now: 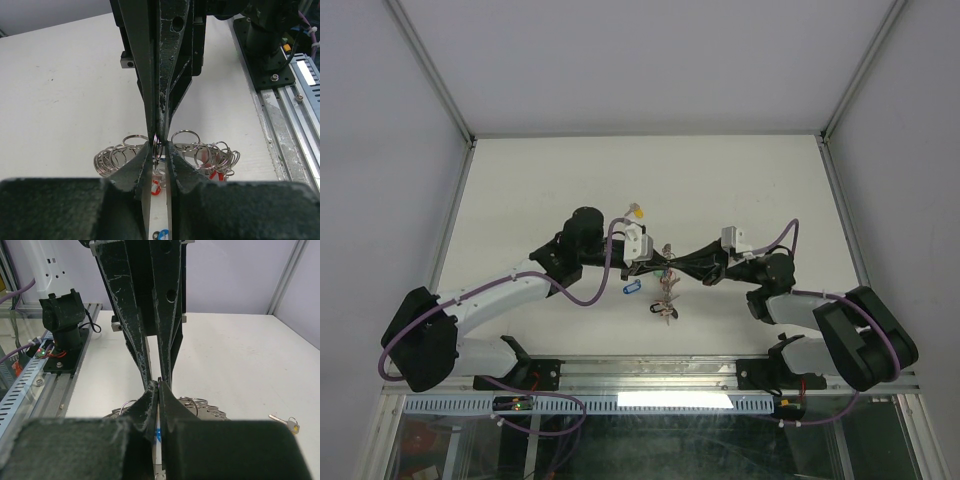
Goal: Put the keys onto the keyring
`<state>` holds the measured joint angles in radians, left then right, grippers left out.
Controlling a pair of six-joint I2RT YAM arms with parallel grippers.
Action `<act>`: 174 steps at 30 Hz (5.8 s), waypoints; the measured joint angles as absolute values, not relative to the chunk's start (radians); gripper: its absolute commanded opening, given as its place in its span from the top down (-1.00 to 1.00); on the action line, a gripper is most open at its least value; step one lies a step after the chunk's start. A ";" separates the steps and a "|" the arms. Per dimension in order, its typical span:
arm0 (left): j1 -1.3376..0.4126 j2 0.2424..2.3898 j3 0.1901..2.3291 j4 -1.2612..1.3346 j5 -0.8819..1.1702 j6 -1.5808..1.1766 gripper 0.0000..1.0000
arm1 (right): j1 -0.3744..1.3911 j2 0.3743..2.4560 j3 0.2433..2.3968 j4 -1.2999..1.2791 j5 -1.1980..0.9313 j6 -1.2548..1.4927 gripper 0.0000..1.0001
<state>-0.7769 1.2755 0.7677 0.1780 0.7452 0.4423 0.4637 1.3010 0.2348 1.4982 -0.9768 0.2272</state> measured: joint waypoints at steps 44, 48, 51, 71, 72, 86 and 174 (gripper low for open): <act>-0.872 1.518 1.347 -0.840 0.231 0.988 1.00 | 0.456 1.051 0.313 0.863 -0.842 0.046 0.35; -0.935 1.567 1.412 -0.913 0.128 1.013 1.00 | 0.459 1.111 0.334 0.883 -0.850 0.088 0.34; -0.981 1.596 1.461 -0.966 0.057 1.026 1.00 | 0.472 1.170 0.340 0.926 -0.854 0.131 0.34; -1.009 1.612 1.509 -1.025 0.007 1.063 1.00 | 0.561 1.289 0.377 1.035 -0.841 0.170 0.35; -1.009 1.612 1.509 -1.025 0.009 1.063 1.00 | 0.561 1.290 0.377 1.035 -0.839 0.166 0.35; -1.009 1.612 1.509 -1.025 0.028 1.065 1.00 | 0.563 1.349 0.394 1.034 -0.833 0.125 0.45; -0.748 1.272 0.877 -0.075 0.746 0.567 1.00 | 0.488 1.369 0.246 1.497 -0.950 0.201 1.00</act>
<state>-0.7475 1.2716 0.8768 -0.0753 0.7464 0.5671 0.4881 1.3685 0.2462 1.4971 -0.9501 0.2008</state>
